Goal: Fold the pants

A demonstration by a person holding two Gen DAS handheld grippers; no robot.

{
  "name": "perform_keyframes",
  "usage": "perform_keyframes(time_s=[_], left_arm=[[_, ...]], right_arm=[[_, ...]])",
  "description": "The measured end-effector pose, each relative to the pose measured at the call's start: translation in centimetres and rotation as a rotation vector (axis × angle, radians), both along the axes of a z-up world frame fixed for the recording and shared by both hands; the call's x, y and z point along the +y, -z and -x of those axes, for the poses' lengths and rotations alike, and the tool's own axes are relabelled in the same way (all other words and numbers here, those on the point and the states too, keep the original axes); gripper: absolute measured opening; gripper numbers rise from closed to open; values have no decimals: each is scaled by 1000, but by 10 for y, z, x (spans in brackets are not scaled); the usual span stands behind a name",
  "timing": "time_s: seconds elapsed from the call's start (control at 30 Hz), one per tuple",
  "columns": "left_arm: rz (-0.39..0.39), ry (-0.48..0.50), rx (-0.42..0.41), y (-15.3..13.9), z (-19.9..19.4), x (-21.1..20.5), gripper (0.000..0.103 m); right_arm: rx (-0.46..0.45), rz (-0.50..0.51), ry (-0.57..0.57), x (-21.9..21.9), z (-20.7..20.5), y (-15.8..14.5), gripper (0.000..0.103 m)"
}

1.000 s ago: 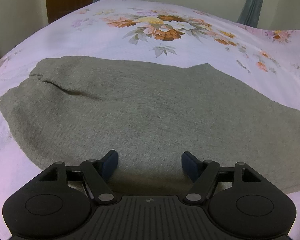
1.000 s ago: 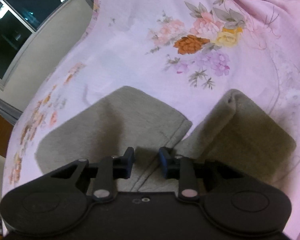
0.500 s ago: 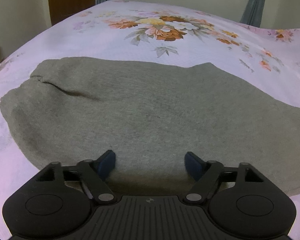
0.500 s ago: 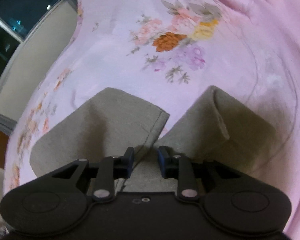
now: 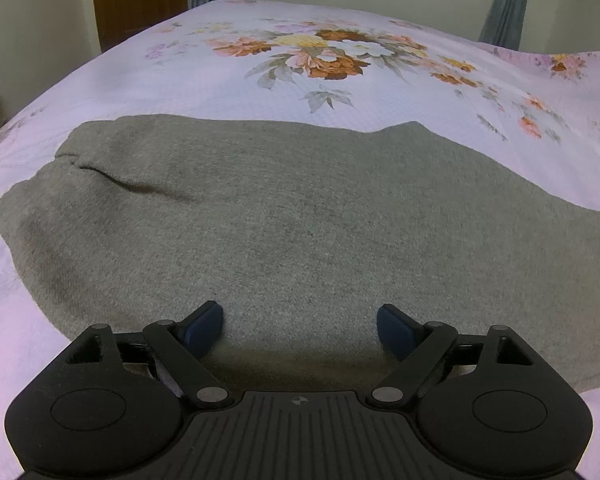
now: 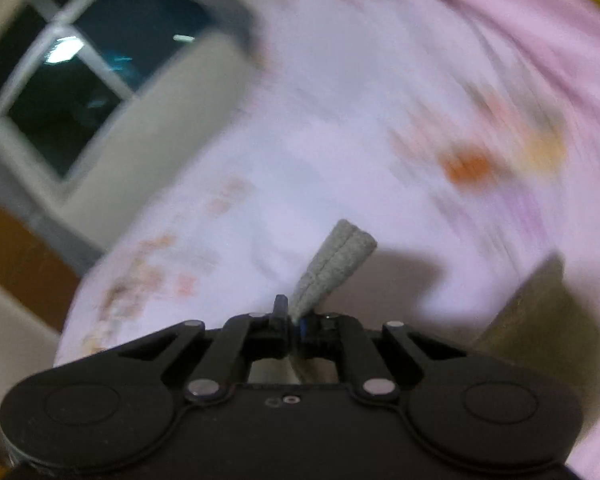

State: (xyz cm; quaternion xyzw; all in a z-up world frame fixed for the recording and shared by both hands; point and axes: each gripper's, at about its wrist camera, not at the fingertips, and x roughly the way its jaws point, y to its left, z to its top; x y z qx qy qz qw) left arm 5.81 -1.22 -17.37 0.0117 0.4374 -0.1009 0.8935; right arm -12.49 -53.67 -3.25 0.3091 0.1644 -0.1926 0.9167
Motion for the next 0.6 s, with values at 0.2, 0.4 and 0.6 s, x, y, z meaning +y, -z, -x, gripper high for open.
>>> perform_keyframes(time_s=[0.2, 0.4, 0.6], left_arm=[[4, 4, -9, 1, 2, 0, 86], [0, 14, -10, 1, 4, 1, 86], [-18, 12, -9, 0, 5, -2, 86]], right_arm=[[61, 135, 60, 13, 48, -15, 5], [224, -39, 226, -32, 77, 68, 5], [281, -28, 224, -40, 82, 86, 5]])
